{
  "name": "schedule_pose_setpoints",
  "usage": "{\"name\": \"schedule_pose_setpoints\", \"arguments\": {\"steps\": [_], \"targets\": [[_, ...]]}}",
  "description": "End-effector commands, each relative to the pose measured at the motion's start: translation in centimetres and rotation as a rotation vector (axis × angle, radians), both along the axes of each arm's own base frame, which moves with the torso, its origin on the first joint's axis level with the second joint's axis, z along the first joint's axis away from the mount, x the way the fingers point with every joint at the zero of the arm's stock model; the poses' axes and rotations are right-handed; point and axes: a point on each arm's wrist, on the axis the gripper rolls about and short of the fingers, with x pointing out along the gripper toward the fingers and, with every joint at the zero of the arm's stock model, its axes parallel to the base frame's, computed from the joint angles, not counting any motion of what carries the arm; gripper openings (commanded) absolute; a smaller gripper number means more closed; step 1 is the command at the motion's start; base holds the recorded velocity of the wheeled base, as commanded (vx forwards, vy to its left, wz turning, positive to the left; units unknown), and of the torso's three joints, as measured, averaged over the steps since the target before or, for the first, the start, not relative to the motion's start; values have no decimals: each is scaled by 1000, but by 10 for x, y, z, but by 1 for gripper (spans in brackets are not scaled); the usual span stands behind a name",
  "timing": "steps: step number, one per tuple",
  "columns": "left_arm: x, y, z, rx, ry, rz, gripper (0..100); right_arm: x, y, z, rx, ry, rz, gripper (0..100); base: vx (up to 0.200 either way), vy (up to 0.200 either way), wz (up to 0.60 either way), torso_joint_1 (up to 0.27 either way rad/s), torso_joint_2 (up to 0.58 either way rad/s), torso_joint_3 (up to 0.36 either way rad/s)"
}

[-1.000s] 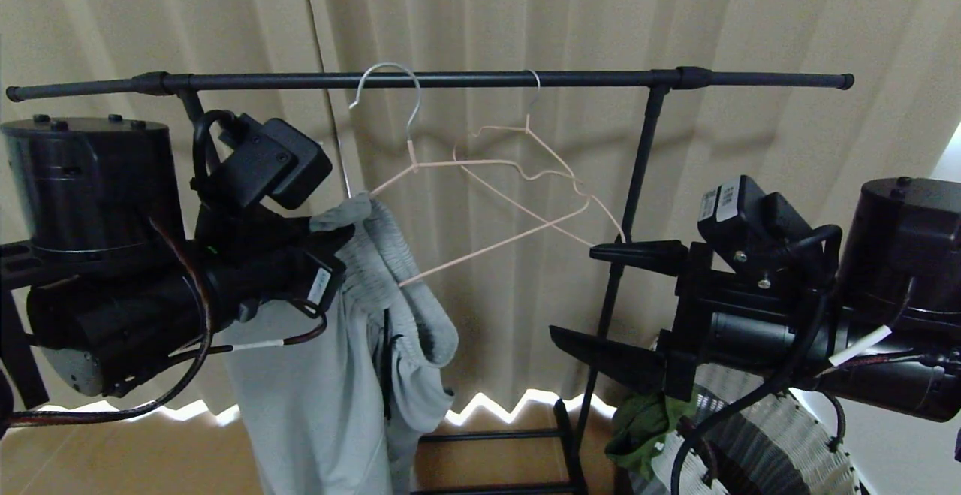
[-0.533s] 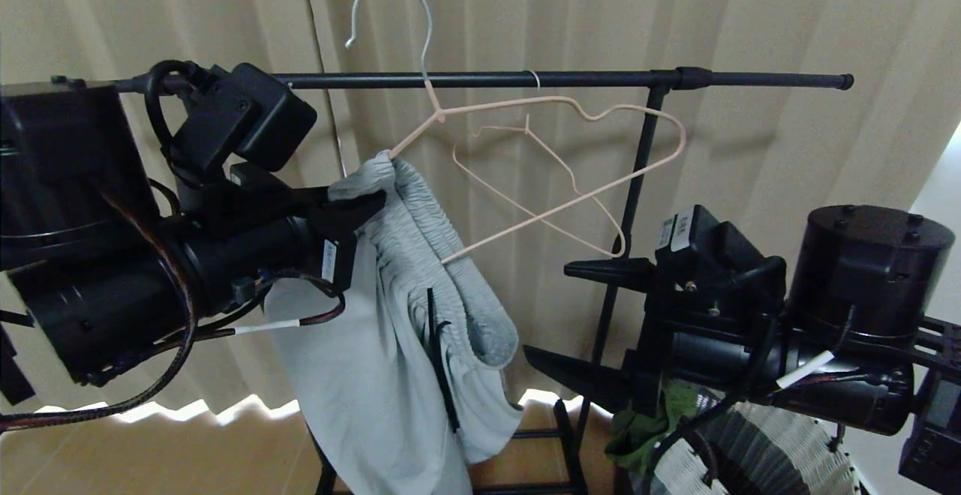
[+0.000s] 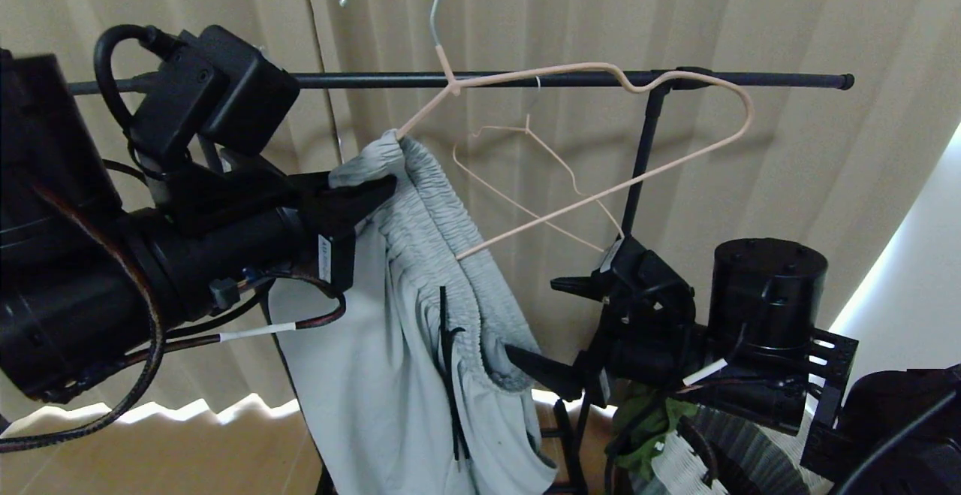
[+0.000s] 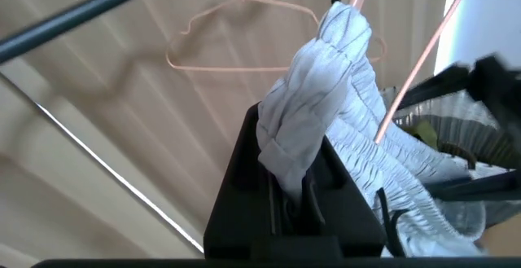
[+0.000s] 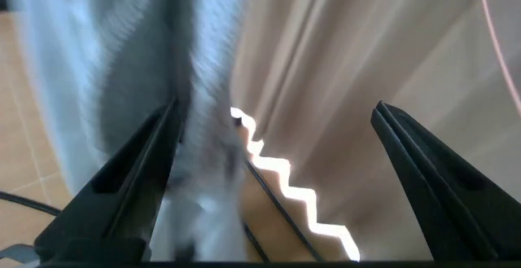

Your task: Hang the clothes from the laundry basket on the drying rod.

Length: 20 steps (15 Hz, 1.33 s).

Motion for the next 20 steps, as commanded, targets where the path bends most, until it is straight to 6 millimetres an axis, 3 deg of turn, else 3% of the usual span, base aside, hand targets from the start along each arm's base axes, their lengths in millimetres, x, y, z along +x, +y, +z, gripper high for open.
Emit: {"name": "schedule_pose_setpoints", "arguments": {"steps": [1, 9, 10, 14, 20], "targets": [[-1, 2, 3, -6, -10, 6, 0, 0, 0, -6, -15, 17, -2, 100, 0, 0, 0, 0, 0, 0], [2, 10, 6, -6, -23, 41, 0, 3, -21, -10, -33, 31, -85, 100, 0, 0, 0, 0, 0, 0], [2, 12, 5, -4, -22, 47, 0, 3, -23, -10, -33, 31, -92, 0, 0, 0, 0, 0, 0, 0], [3, 15, -8, 81, -23, 58, 0, 11, -34, 1, -9, -1, -139, 0, 0, 0, 0, 0, 0, 0], [11, 41, -41, 322, -15, 156, 0, 23, -61, 15, 17, -44, -239, 0, 0, 0, 0, 0, 0, 0]]}}
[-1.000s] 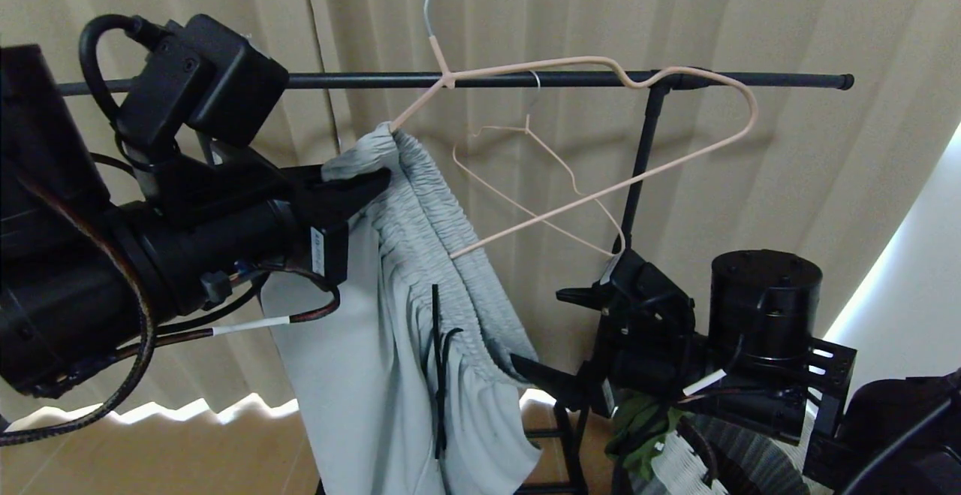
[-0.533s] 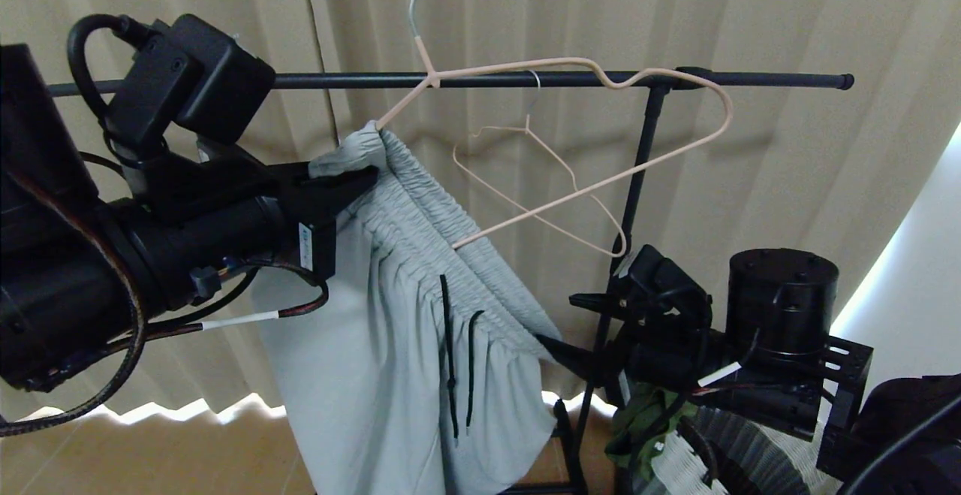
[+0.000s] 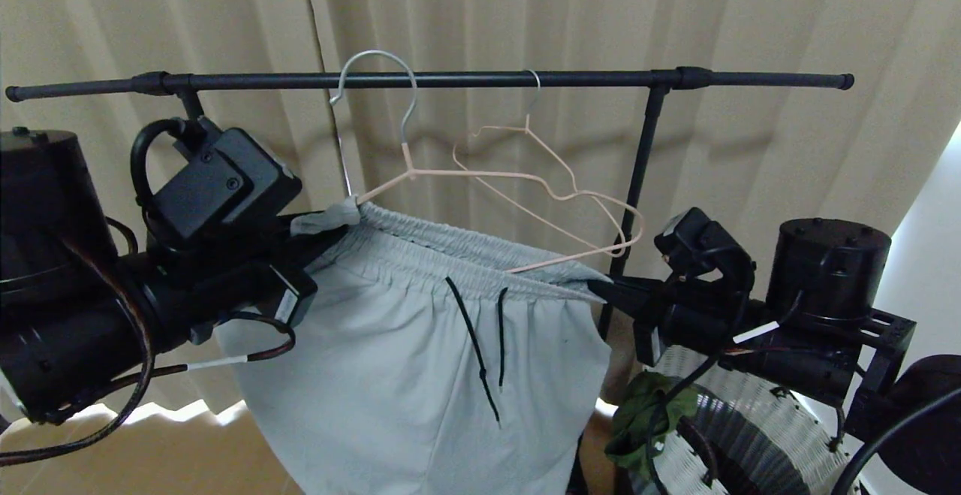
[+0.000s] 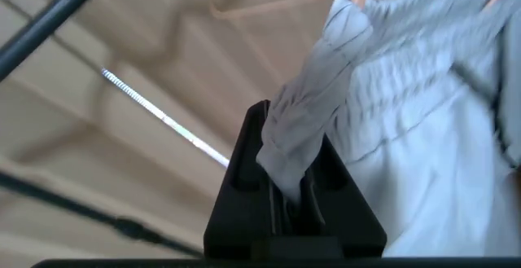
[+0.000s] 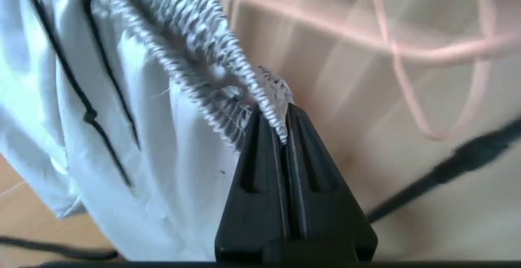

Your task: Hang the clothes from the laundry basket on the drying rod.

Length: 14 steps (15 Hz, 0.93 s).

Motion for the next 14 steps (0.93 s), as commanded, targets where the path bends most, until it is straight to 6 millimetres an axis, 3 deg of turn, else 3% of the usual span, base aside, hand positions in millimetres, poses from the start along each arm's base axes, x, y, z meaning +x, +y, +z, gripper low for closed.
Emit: {"name": "schedule_pose_setpoints", "arguments": {"steps": [1, 8, 14], "targets": [[3, 9, -8, 51, 10, 38, 0, 3, -5, 7, 12, -23, -22, 0, 0, 0, 0, 0, 0, 0], [9, 39, -27, 278, 8, 128, 0, 1, -5, 10, 17, -31, -16, 0, 0, 0, 0, 0, 0, 0], [17, 37, -36, 334, 36, 153, 0, -24, 16, 20, 25, -43, 96, 0, 0, 0, 0, 0, 0, 0]]}}
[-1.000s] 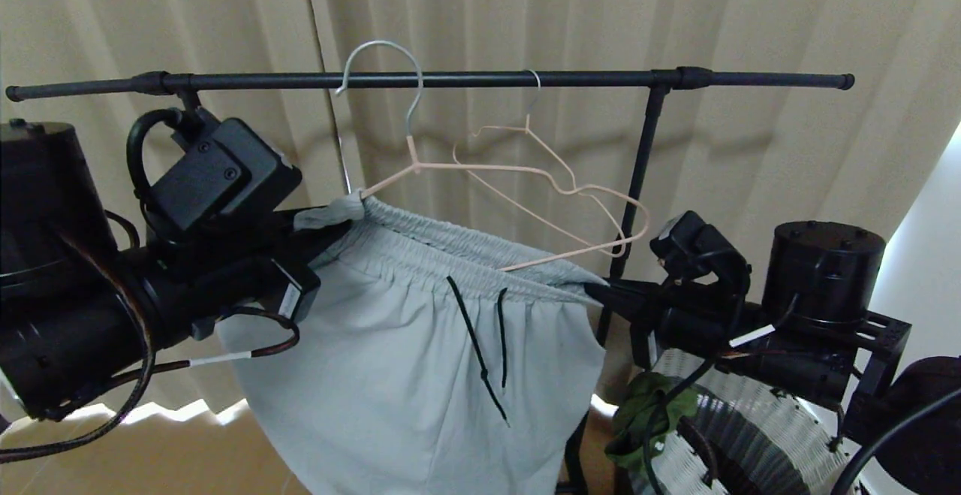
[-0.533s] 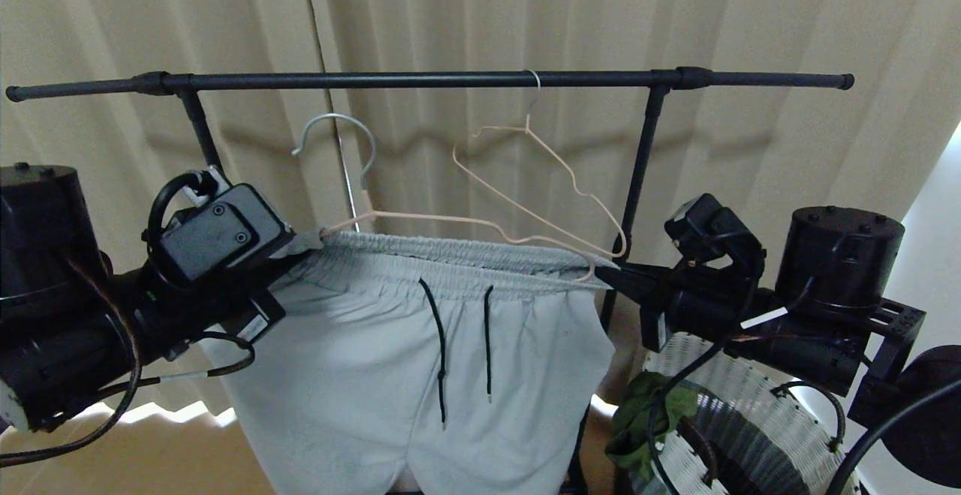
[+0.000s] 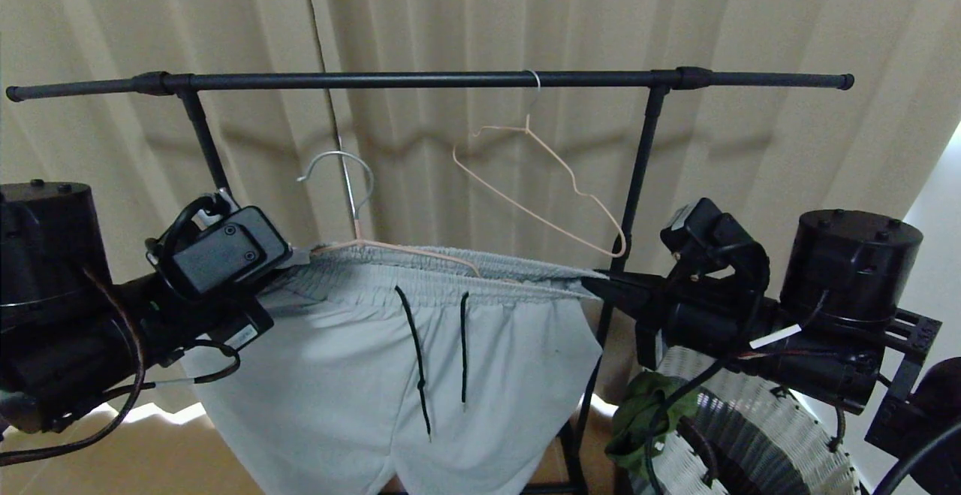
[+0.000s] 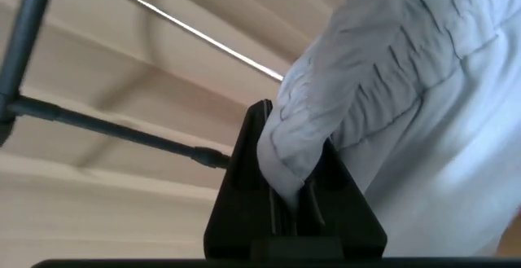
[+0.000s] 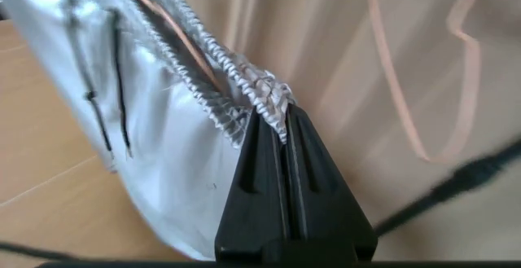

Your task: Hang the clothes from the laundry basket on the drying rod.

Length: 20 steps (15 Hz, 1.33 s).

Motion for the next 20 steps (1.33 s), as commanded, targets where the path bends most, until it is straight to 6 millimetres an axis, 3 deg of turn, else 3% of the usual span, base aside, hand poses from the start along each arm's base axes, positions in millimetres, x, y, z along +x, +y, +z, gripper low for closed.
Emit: {"name": "schedule_pose_setpoints", "arguments": {"steps": [1, 5, 6, 9, 12, 20], "targets": [[7, -2, -6, 14, 25, -1, 0, -13, 8, 6, 2, -5, 51, 0, 0, 0, 0, 0, 0, 0], [9, -7, -4, -31, -2, -1, 0, -22, 16, 3, -27, 38, 93, 0, 0, 0, 0, 0, 0, 0], [9, -7, -3, -64, -9, 5, 0, -22, 17, 3, -27, 38, 96, 100, 0, 0, 0, 0, 0, 0], [1, -25, -4, -200, 18, -43, 0, -29, 26, 4, -25, 30, 138, 100, 0, 0, 0, 0, 0, 0], [-1, -34, -5, -216, 27, -56, 0, -31, 33, 7, -15, 14, 161, 100, 0, 0, 0, 0, 0, 0], [-12, -50, -6, -236, 31, -132, 0, 6, 54, 15, -15, -48, 135, 100, 0, 0, 0, 0, 0, 0]]}}
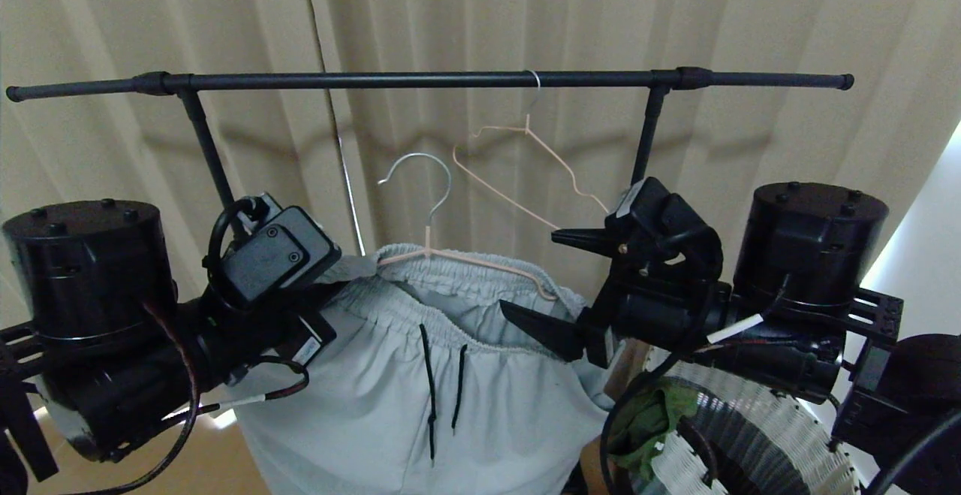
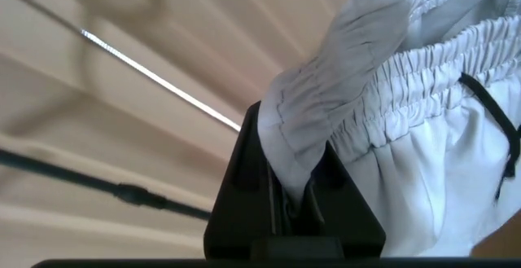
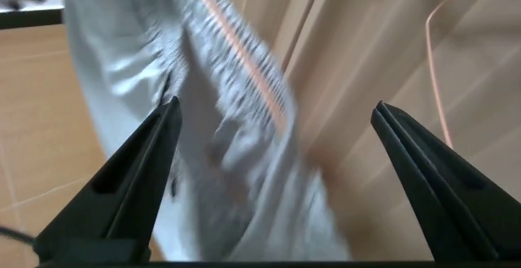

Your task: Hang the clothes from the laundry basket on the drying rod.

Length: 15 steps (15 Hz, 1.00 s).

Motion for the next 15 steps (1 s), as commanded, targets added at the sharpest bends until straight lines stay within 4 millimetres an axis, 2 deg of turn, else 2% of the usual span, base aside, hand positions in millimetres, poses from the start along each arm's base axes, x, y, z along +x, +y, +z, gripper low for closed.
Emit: {"name": "schedule_pose_setpoints", "arguments": {"steps": [1, 6, 7, 15], "targets": [[-3, -3, 1, -7, -12, -18, 0, 15, 2, -10, -19, 16, -25, 100, 0, 0, 0, 0, 0, 0], [-8, -5, -1, -27, -50, -40, 0, 20, 5, -12, -22, 21, -28, 100, 0, 0, 0, 0, 0, 0], [-9, -6, -1, -27, -50, -41, 0, 20, 5, -12, -21, 20, -28, 0, 0, 0, 0, 0, 0, 0], [-12, -11, 0, -31, -51, -69, 0, 19, 5, -11, -22, 14, -24, 0, 0, 0, 0, 0, 0, 0]]}}
